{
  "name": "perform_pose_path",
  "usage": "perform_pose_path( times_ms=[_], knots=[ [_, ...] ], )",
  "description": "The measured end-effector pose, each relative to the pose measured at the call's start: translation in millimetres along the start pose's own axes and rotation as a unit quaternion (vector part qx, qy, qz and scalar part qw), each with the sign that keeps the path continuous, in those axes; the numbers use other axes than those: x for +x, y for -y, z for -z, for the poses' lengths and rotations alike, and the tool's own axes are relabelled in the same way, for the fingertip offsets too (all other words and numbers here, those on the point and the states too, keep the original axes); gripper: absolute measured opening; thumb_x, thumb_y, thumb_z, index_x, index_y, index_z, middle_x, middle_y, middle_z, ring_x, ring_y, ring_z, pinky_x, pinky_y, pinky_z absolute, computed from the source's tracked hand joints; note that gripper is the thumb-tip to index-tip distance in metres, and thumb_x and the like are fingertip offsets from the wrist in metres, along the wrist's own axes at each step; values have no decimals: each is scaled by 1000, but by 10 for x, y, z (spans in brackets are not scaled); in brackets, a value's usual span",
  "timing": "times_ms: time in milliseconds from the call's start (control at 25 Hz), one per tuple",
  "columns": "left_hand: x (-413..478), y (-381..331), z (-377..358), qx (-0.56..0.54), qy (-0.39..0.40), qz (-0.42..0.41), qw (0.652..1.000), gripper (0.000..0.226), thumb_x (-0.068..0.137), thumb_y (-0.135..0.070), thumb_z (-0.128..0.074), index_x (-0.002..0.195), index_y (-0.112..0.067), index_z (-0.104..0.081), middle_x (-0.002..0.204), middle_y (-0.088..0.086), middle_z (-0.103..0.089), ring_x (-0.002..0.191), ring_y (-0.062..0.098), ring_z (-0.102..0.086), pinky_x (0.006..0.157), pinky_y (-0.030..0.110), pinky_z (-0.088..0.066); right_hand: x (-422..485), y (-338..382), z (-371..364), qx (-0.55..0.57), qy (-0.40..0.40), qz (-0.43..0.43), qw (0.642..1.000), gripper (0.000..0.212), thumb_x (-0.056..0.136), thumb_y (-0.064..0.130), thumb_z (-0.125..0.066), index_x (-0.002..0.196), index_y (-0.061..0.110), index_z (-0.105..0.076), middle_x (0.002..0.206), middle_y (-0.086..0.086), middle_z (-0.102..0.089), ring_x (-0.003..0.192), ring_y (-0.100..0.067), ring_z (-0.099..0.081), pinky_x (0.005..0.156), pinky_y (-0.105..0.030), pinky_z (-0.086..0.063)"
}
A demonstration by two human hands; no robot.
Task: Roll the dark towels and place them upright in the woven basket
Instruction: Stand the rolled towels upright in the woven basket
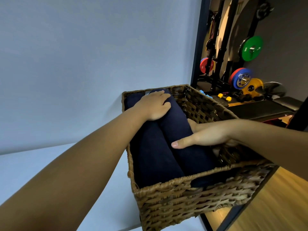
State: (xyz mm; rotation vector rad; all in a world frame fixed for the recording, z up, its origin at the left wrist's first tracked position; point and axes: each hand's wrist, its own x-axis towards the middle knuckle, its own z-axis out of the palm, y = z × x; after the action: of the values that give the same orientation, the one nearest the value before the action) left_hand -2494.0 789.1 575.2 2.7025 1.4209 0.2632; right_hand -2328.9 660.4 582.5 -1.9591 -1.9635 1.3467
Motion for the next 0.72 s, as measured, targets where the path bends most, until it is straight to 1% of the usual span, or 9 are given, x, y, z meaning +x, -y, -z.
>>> perform_pose_path(
  times_ms=[80, 200, 280, 320, 400, 440, 520, 600, 720],
  knots=[
    [15, -13, 11, -5, 3, -3, 1000, 51, 103, -34, -27, 153, -26, -27, 164, 0, -13, 151, 21, -9, 120, 48, -15, 14, -28, -4, 4, -5, 5, 1000, 135, 48, 80, -72, 154, 37, 0, 154, 15, -27, 130, -12, -41, 100, -29, -44],
    [5, -18, -8, -2, 21, 6, 1000, 49, 104, -37, -26, 152, -29, -29, 164, -3, -15, 151, 20, -10, 120, 49, -15, -46, -40, -30, 27, 0, -3, 1000, 111, 66, 72, -70, 151, 41, -6, 144, 15, -40, 114, -9, -52, 62, -19, -49],
    [-32, -55, 28, -21, -28, -4, 999, 47, 102, -35, -31, 147, -26, -39, 158, 0, -30, 146, 22, -27, 116, 47, -26, -120, -29, 4, 36, -1, -14, 999, 105, 68, 69, -66, 151, 40, -9, 138, 14, -43, 103, -5, -54, 52, -16, -50],
    [-73, -84, 83, -42, -70, 4, 997, 44, 101, -34, -34, 143, -24, -44, 152, 0, -40, 139, 23, -37, 112, 45, -31, -164, -6, 23, 45, 3, -22, 999, 110, 62, 73, -66, 151, 41, -9, 138, 12, -45, 103, -8, -56, 55, -18, -54],
    [-190, -80, 195, -59, -124, 47, 989, 39, 99, -32, -38, 135, -22, -52, 138, 0, -53, 127, 24, -48, 106, 42, -36, -172, 9, 95, 77, -8, -45, 996, 134, 39, 84, -68, 152, 41, -10, 145, -2, -44, 117, -29, -57, 78, -43, -60],
    [-286, -36, 222, -44, -113, 66, 991, 38, 98, -34, -39, 131, -23, -54, 133, -1, -56, 124, 24, -50, 104, 42, -36, -139, -5, 139, 105, -27, -59, 992, 148, 24, 88, -69, 152, 38, -14, 149, -11, -41, 124, -39, -52, 86, -58, -54],
    [-572, 41, 217, 7, -30, 91, 995, 41, 96, -41, -38, 132, -26, -52, 136, -1, -54, 133, 27, -43, 109, 49, -30, -36, -23, 178, 157, -21, -58, 986, 160, 11, 92, -65, 152, 34, -21, 151, -21, -35, 133, -46, -41, 96, -72, -39],
    [-812, 49, 173, -10, 4, 116, 993, 43, 99, -39, -38, 139, -26, -47, 145, -1, -47, 140, 24, -31, 116, 50, -20, 84, 10, 127, 149, 2, -51, 988, 154, 15, 97, -58, 150, 30, -29, 145, -16, -43, 126, -41, -47, 101, -72, -35],
    [-889, -29, 201, -116, -78, 142, 980, 36, 96, -25, -43, 131, -21, -52, 135, 0, -56, 129, 23, -44, 116, 46, -23, 189, 79, 32, 88, -10, -43, 995, 123, 34, 97, -50, 138, 32, -48, 128, -5, -62, 109, -30, -63, 95, -62, -48]
  ],
)
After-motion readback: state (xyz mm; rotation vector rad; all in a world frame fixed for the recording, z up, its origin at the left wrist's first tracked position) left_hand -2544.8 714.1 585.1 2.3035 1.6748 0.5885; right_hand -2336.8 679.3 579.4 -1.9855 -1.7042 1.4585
